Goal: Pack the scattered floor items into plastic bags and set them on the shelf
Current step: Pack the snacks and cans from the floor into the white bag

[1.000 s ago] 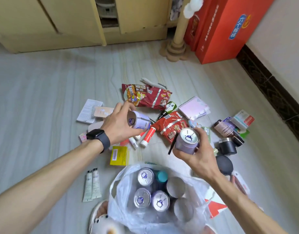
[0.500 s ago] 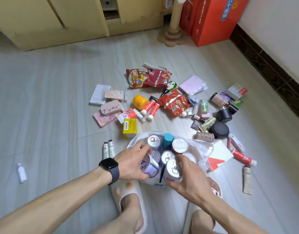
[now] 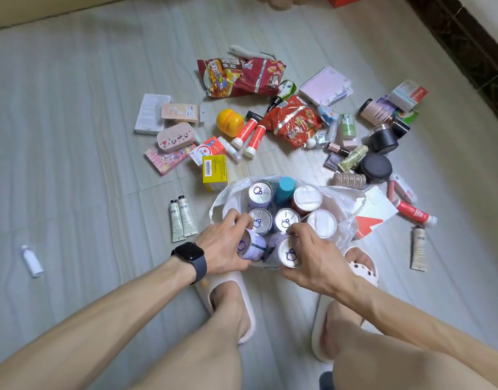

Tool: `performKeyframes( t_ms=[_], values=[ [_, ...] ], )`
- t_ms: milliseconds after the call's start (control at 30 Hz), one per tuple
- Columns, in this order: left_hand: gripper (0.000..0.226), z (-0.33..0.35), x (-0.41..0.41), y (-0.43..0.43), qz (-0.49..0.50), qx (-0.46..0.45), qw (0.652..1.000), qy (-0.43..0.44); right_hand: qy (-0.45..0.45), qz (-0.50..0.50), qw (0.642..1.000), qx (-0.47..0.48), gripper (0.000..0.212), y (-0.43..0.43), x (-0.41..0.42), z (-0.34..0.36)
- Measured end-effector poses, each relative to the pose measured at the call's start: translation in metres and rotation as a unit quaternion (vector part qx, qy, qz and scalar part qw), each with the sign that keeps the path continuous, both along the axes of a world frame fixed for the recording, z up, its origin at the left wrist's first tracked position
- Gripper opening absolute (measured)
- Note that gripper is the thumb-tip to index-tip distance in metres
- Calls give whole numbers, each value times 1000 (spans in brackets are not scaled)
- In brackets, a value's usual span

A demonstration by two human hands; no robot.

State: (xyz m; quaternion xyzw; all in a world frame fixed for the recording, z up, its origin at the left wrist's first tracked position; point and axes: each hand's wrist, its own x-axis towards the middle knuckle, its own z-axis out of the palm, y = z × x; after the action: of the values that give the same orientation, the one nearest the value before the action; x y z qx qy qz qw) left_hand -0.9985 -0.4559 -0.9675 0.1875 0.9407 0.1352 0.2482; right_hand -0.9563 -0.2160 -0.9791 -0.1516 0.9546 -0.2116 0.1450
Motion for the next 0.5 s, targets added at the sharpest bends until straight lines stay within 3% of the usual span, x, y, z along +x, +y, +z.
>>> performKeyframes(
  t_ms=[267,500],
  values=[
    [69,-27,0,6,18,-32,998,-52,-126,-163,975,-79,75,-6,2,-3],
    [65,-33,8,11,-54,-104,991,-64,-83,-78,993,-32,58,-9,4,-12]
  ],
)
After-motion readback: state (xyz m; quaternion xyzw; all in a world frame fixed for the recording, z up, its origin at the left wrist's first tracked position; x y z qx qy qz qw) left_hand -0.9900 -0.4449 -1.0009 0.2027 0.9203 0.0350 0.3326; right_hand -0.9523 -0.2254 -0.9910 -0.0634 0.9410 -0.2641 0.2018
